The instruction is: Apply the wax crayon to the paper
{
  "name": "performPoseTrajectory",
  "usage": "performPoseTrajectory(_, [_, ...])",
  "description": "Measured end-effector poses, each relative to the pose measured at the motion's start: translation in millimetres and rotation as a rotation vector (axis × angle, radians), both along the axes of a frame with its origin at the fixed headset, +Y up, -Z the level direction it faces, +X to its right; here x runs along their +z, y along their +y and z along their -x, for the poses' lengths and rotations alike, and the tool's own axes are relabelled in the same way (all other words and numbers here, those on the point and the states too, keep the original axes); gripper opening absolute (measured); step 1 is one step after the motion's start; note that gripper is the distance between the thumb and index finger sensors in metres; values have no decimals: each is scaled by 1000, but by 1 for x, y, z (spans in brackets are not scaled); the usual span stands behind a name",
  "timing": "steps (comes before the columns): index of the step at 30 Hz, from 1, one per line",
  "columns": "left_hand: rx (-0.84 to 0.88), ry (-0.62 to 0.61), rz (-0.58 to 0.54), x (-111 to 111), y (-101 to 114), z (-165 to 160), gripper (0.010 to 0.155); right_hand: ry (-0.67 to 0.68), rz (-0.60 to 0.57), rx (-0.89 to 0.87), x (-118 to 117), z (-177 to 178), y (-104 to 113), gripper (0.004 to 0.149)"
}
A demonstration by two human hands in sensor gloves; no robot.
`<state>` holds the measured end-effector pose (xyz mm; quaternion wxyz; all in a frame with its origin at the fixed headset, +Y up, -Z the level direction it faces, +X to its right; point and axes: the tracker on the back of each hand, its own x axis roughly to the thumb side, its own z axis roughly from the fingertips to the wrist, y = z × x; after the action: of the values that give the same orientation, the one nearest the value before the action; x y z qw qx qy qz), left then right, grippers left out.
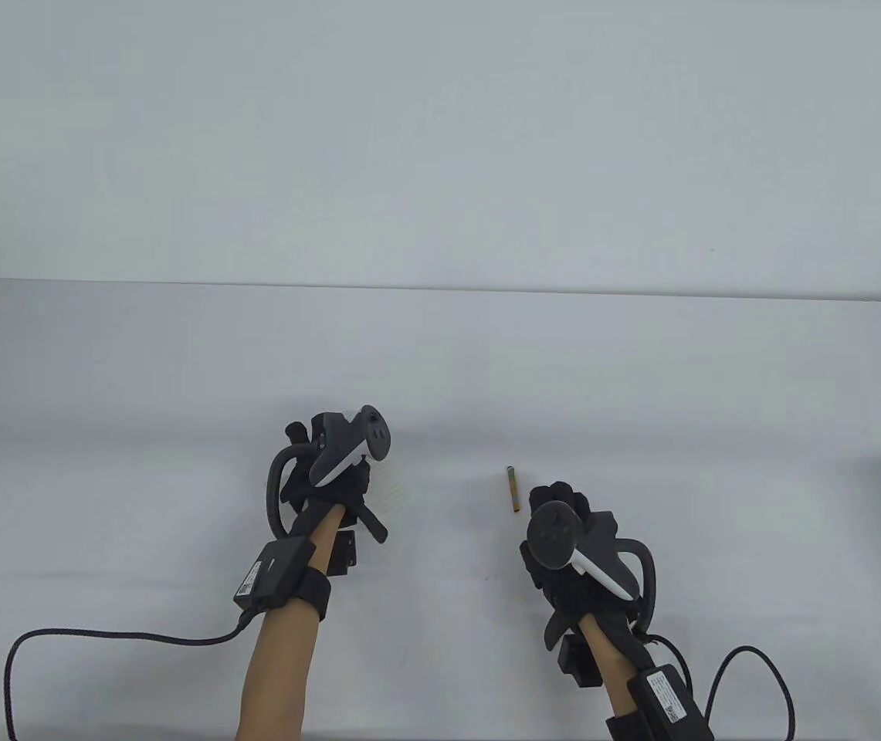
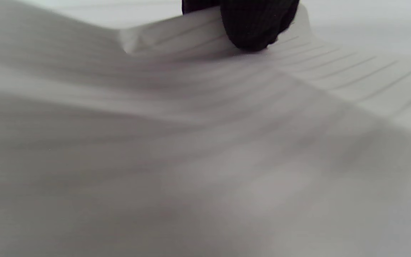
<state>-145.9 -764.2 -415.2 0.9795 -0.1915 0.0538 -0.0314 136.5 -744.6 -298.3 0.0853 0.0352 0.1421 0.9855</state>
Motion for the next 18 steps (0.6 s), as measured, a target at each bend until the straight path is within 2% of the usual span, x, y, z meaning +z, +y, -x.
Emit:
performPoseTrajectory(6, [115, -141, -188, 30, 41, 4, 40, 1, -17, -18, 2, 0, 5, 71])
performPoseTrajectory(11, [184, -246, -272, 63, 76, 6, 42, 9, -13, -2, 3, 1, 4, 70])
performPoseTrajectory(18, [342, -298, -330, 97, 96, 6, 49, -1, 2, 8, 5, 1, 1, 71])
